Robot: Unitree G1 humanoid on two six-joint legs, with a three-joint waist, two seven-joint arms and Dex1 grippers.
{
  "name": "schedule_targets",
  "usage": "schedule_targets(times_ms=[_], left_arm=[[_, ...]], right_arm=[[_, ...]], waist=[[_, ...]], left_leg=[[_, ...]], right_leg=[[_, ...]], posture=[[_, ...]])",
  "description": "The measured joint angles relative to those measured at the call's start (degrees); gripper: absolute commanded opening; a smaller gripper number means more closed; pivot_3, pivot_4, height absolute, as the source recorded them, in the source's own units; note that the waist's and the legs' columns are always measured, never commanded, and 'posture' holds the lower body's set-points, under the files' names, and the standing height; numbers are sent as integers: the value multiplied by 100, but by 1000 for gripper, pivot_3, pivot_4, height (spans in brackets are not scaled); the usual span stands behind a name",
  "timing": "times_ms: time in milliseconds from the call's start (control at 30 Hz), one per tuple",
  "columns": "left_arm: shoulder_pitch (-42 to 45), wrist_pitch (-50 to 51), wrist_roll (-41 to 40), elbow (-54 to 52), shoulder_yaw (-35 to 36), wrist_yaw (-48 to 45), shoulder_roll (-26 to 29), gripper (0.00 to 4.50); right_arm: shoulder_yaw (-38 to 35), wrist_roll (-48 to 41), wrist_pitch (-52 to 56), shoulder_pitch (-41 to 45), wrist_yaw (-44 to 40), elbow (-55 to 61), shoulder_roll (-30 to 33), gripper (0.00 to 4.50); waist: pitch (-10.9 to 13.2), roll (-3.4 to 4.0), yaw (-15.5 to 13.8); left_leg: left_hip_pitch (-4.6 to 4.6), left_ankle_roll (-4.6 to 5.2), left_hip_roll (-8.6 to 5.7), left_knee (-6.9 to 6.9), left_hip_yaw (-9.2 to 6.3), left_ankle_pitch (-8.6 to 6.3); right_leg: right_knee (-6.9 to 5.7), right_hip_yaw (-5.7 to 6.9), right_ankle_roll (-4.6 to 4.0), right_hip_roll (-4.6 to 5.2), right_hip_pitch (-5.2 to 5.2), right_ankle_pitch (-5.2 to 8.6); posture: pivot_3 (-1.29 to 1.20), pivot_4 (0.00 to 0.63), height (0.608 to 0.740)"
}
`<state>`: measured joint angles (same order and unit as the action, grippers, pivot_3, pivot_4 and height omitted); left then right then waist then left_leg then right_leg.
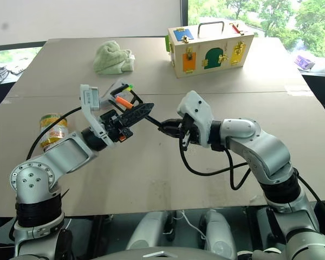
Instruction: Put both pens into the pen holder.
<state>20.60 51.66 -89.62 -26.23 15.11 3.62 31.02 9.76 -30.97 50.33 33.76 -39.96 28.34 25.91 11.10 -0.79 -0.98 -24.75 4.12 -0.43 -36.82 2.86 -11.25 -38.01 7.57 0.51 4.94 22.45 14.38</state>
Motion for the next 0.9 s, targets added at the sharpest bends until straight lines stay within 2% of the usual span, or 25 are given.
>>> schedule_targets(times_ms=[33,67,167,267,300,467,633,733,800,833,900], left_arm=[[138,-63,26,0,98,30,167,0],[244,-105,50,-5,152,38,273,0],[790,-278,685,-97,231,-100,867,0],[865,-646,2221,-493,-160,-682,1671,0],[843,-892,3041,-648,-495,-889,1924,0],[838,-1671,5677,-707,-1735,-1165,2392,0],[818,-2121,7247,-367,-2289,-1370,2475,0],[838,-2164,7758,-43,-2361,-1491,2208,0],[874,-2148,7969,76,-2361,-1603,2034,0],[881,-2144,8017,103,-2358,-1637,2013,0],[885,-2140,8148,192,-2343,-1744,1894,0]], right_arm=[[-133,24,-124,-57,15,15,53,2197],[-184,60,-206,-71,30,19,98,2420],[-358,134,-480,-129,13,138,320,2420],[-609,139,-772,-279,-118,311,627,2420],[-736,126,-881,-335,-174,351,716,2420],[-1023,-85,-1243,-457,-351,548,792,2420],[-1090,-397,-1314,-459,-345,555,701,2420],[-1098,-662,-1189,-361,-288,453,666,3302],[-1098,-740,-1133,-283,-225,401,679,4250],[-1095,-742,-1129,-284,-223,401,686,4432],[-1067,-713,-1143,-303,-220,403,743,4432]], waist=[[0,0,-1],[0,0,-3],[1,1,-2],[1,1,2],[1,2,0],[3,3,-6],[4,4,-3],[5,4,-6],[6,0,-6],[6,0,-8],[6,0,-15]], left_leg=[[-1,0,0,0,-1,0],[-1,0,0,0,-1,0],[0,0,-2,4,3,0],[3,0,-6,19,15,0],[4,0,-6,25,20,0],[2,-2,0,33,27,-1],[2,-1,4,38,32,-1],[0,0,4,37,32,-1],[-1,1,4,36,32,-1],[-2,1,4,36,31,-1],[-2,1,4,37,32,-1]], right_leg=[[0,1,0,0,0,0],[0,1,0,0,1,0],[3,-1,3,-2,1,2],[8,-11,0,-2,5,0],[8,-16,0,-2,9,1],[8,-25,4,-3,23,3],[8,-32,11,-2,28,7],[9,-32,13,0,28,8],[10,-32,11,1,28,6],[10,-31,11,2,28,6],[10,-31,2,1,28,1]], posture=[[0,150,740],[0,150,740],[0,150,740],[0,150,740],[0,150,740],[0,150,740],[0,150,740],[0,150,740],[0,150,740],[0,150,740],[0,150,740]])
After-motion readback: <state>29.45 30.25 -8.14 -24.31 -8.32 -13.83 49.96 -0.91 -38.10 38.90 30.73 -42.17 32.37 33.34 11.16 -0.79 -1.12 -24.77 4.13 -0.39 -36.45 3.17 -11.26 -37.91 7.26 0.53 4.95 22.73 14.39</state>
